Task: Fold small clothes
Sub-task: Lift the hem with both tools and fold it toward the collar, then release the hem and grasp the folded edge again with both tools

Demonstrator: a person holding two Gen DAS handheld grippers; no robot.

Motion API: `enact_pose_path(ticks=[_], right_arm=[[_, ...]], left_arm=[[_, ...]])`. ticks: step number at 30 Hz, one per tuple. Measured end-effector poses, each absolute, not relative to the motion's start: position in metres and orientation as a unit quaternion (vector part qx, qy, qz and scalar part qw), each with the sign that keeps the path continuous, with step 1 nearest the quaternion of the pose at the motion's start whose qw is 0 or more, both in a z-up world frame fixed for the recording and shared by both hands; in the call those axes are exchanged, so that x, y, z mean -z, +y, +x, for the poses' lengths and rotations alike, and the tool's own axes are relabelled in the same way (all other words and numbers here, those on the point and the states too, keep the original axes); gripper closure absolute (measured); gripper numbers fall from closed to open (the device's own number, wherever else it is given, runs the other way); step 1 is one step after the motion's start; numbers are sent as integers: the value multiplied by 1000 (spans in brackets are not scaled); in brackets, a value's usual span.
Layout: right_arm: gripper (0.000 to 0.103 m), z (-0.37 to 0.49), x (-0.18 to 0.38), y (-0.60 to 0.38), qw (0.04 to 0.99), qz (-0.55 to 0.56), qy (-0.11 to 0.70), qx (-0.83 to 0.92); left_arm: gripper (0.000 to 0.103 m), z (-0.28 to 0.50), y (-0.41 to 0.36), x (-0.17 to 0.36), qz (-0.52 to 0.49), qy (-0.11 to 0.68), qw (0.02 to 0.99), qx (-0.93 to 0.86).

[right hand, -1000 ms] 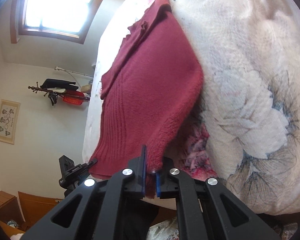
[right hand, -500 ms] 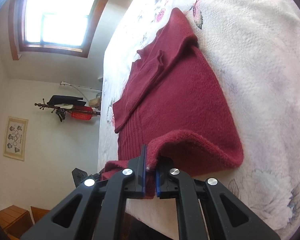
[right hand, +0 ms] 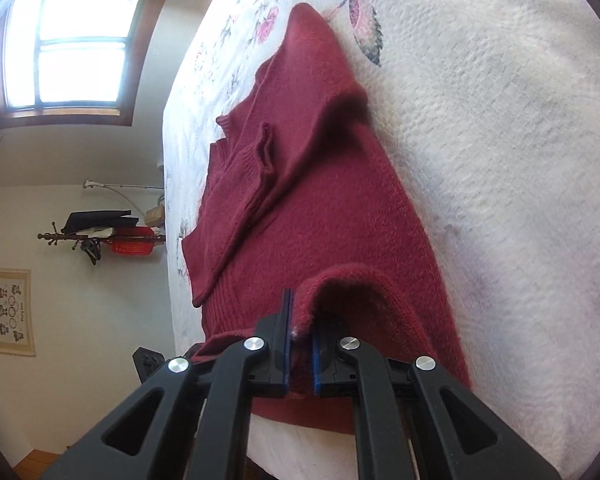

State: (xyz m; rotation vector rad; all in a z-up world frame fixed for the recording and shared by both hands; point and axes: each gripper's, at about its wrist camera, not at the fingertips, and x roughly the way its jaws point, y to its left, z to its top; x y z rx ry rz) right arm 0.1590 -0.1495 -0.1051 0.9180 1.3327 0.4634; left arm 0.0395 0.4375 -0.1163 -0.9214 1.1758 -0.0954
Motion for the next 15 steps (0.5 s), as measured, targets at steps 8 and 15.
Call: enact_pose_path(ticks=[8,15], right_arm=[[69,166,96,-173,687,394,577,-201],[68,148,72,-181,724,306,585,-202]], left_arm=[[62,10,457,98,-441,512,736,52],[59,6,450,65,-291,508,810,39]])
